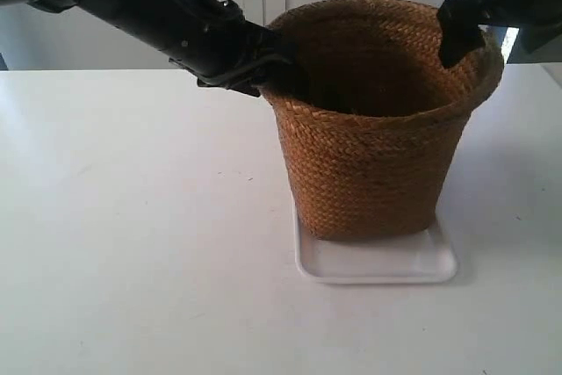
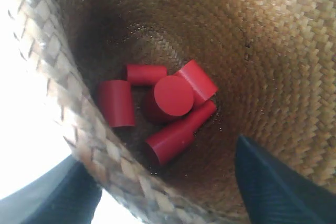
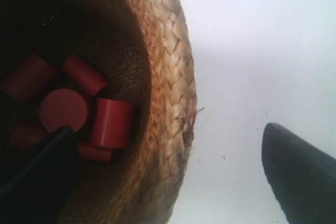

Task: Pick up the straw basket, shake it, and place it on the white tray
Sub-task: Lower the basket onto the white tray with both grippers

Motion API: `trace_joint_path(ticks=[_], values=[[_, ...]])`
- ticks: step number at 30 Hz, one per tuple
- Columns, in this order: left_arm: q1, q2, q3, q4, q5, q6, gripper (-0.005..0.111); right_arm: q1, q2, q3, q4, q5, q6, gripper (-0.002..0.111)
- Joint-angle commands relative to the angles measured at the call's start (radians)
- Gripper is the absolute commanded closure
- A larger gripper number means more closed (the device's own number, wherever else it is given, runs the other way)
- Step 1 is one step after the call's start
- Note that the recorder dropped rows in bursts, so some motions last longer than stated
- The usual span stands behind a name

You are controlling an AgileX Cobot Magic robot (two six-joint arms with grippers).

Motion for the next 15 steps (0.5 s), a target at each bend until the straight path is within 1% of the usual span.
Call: trace_joint_path(ticks=[1, 15], values=[[-0.005, -0.008, -0.020, -0.005, 0.041, 0.000, 0.034, -0.008, -0.021, 0.006, 0.000, -0.008, 0.001, 0.020], [-0.005, -0.008, -0.020, -0.005, 0.054, 0.000, 0.034, -0.008, -0.023, 0.006, 0.000, -0.008, 0.001, 0.020]])
